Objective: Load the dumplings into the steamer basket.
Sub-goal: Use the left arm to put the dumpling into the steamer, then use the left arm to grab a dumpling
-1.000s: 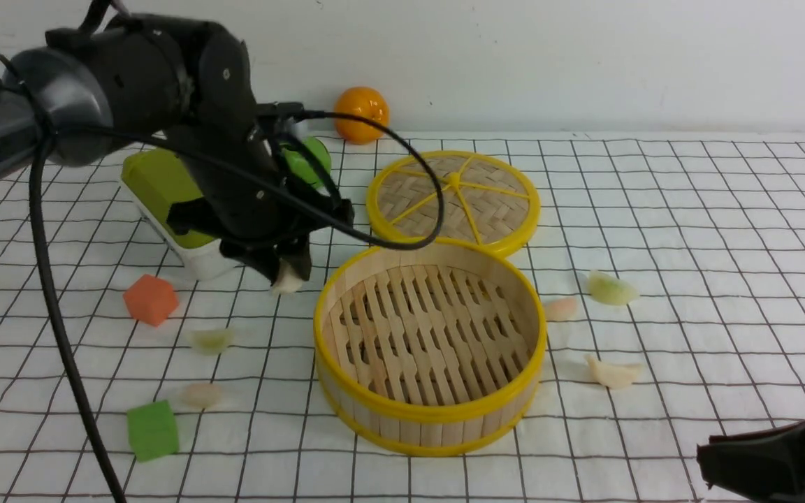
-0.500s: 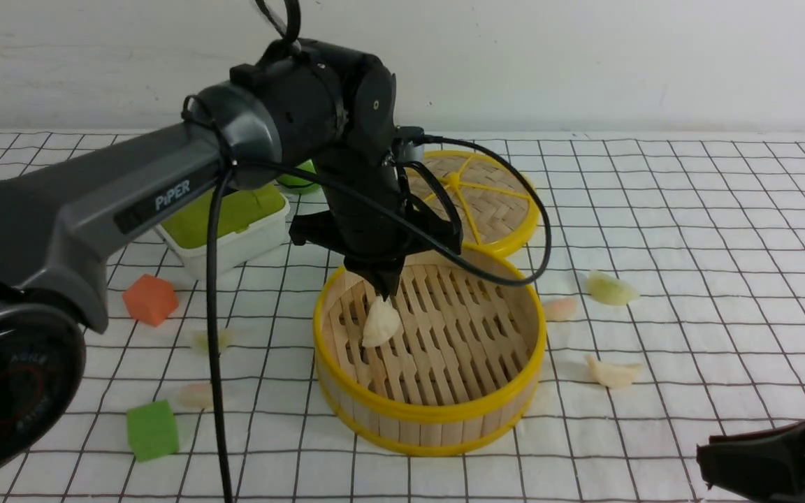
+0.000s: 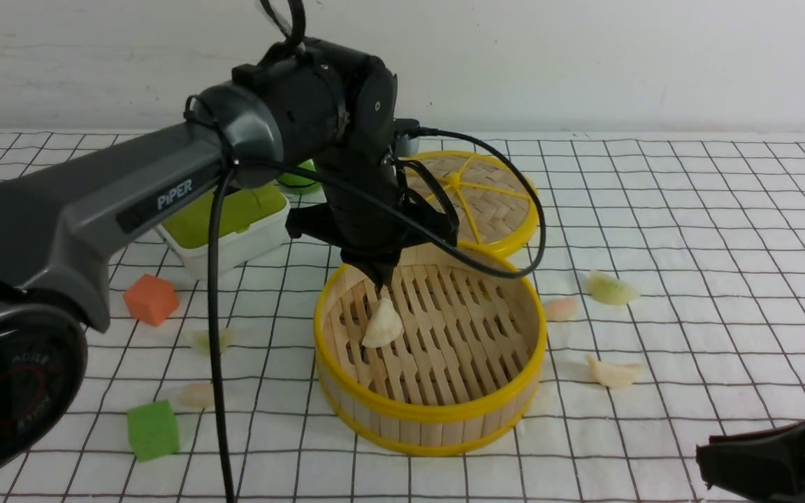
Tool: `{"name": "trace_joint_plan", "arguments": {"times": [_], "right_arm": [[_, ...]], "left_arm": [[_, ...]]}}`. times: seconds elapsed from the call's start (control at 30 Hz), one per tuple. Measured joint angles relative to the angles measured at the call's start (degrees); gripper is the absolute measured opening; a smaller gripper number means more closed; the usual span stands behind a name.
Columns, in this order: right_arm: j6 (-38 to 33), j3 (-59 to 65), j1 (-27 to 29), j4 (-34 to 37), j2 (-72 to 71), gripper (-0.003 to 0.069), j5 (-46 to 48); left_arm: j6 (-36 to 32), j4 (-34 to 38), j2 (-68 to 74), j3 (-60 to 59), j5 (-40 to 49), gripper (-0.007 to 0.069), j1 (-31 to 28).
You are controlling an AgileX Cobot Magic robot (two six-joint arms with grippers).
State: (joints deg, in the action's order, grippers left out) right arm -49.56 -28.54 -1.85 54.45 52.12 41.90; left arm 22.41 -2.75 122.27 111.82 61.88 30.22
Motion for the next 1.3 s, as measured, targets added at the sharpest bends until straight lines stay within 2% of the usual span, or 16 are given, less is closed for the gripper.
{"name": "trace_joint_plan", "arguments": {"times": [0.2,0.4,0.53,0.7,0.8,0.9,0.93,1.1,1.2,1.3], "right_arm": [[0.0,0.0,0.0,0.0,0.0,0.0114,0.1],[0.0,0.0,0.0,0.0,0.0,0.0114,0.1],[0.0,0.0,0.0,0.0,0.0,0.0114,0.0],[0.0,0.0,0.0,0.0,0.0,0.0117,-0.1],[0.0,0.0,0.0,0.0,0.0,0.0118,-0.1],[0.0,0.0,0.0,0.0,0.0,0.0120,-0.2],[0.0,0.0,0.0,0.0,0.0,0.0122,-0.2],[0.0,0.0,0.0,0.0,0.0,0.0125,-0.2],[0.0,0.0,0.0,0.0,0.0,0.0129,-0.2],[0.0,0.0,0.0,0.0,0.0,0.0130,-0.2]], "left_arm": [[-2.0,-6.1,-8.9,0.3,4.1,-0.0013,-2.2],[-5.4,-5.3,-17.0,-3.9,7.3,-0.0013,-11.9],[-5.8,-0.7,-16.3,-14.6,2.8,-0.0013,-16.8],[-3.4,0.9,-14.7,-24.7,-4.9,-0.0013,-17.5],[-6.1,-0.3,-14.2,-26.2,-6.8,-0.0005,-16.9],[-14.5,-0.8,-13.5,-26.2,-8.5,0.0043,-15.9],[-18.8,-0.8,-12.8,-26.2,-9.9,0.0082,-15.4],[-30.9,-1.1,-9.7,-26.2,-12.2,0.0258,-14.8],[-34.5,-3.4,-8.0,-26.2,-12.5,0.0349,-14.8],[-35.3,-5.6,-7.1,-26.2,-13.8,0.0378,-14.8]]}}
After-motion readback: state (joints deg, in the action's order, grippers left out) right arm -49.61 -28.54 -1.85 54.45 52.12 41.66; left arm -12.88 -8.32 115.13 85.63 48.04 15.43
